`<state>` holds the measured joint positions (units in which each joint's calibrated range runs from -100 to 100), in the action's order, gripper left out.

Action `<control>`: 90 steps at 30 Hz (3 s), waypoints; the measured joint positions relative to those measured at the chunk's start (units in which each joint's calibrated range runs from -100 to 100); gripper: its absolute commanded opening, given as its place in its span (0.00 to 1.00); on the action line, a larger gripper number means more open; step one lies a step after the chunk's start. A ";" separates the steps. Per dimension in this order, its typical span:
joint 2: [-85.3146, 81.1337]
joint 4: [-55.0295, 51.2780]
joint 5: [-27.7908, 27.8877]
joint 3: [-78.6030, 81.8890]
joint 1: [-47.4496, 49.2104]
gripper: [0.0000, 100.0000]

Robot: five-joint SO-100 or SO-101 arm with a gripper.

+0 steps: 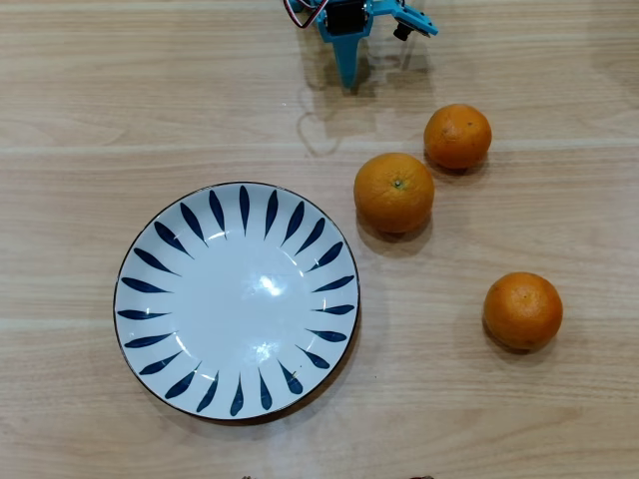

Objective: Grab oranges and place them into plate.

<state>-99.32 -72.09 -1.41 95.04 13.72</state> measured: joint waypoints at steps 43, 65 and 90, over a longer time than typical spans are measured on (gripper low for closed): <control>0.00 0.00 0.00 0.00 0.00 0.02; 0.00 0.00 0.10 0.00 -2.79 0.02; 72.62 -0.95 0.16 -85.44 1.86 0.03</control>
<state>-26.70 -73.04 -1.25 9.61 15.58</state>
